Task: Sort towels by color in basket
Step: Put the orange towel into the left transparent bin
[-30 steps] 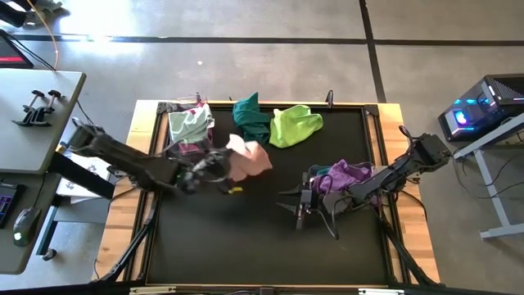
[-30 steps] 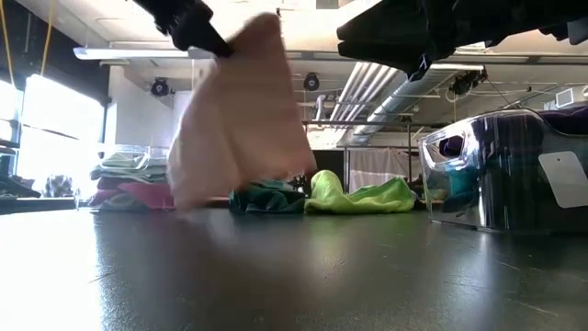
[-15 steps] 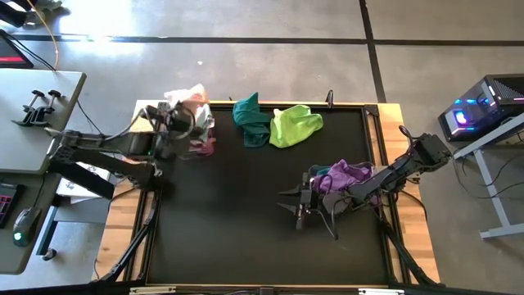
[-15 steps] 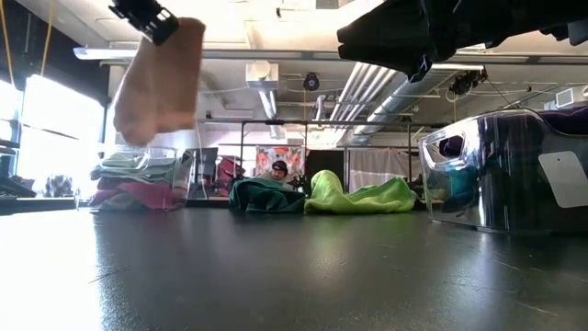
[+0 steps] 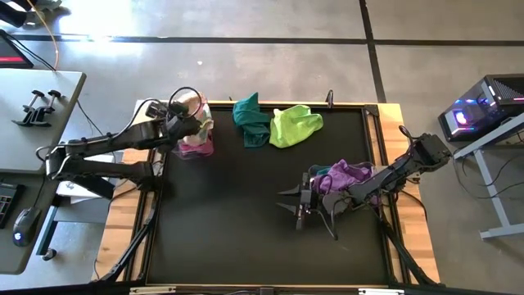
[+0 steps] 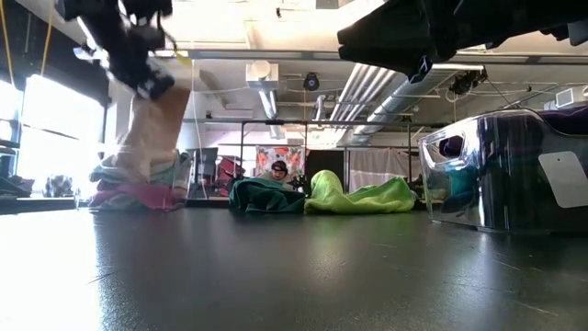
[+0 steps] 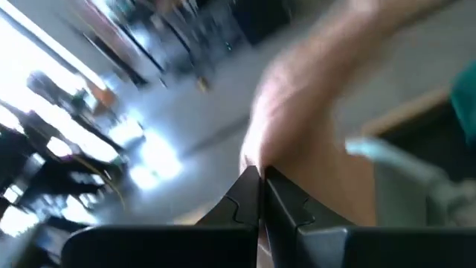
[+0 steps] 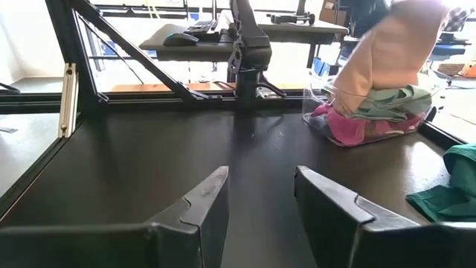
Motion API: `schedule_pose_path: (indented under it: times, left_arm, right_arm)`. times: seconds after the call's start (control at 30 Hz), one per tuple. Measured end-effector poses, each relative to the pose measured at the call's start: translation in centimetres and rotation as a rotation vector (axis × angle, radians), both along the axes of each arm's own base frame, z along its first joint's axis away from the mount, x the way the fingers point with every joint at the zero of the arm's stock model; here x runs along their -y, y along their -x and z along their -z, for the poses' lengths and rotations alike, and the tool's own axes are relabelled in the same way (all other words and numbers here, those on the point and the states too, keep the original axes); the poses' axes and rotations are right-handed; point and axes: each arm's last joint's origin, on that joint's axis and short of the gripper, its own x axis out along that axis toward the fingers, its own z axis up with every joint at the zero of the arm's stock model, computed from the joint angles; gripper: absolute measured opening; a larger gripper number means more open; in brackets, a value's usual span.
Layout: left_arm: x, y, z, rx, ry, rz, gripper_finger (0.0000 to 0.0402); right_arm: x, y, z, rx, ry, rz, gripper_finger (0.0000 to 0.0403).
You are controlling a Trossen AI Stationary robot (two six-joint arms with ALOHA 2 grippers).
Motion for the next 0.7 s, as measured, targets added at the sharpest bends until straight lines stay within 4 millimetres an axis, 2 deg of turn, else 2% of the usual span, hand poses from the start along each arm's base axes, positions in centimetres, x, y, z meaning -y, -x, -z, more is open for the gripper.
schedule_pose_path:
  times: [0.33,0.43,0.57,0.7]
  left_arm:
    - [-2.9,1.1,7.3,0.247,0.453,0.093,0.0]
    - [-3.3,1.3,9.0,0.285,0.534,0.101,0.0]
    - [-3.6,1.2,9.8,0.334,0.52,0.11,0.0013]
    - [-3.5,1.2,9.2,0.328,0.539,0.151,0.0053]
  right_arm:
    - [0.4,-0.2,0.1,-0.008,-0.012,0.018,0.0149]
    - [0.7,-0.3,0.2,-0.015,-0.023,0.032,0.0149]
    - [0.9,-0.3,0.2,-0.018,-0.023,0.039,0.0149]
    - [0.9,-0.3,0.3,-0.02,-0.028,0.04,0.0149]
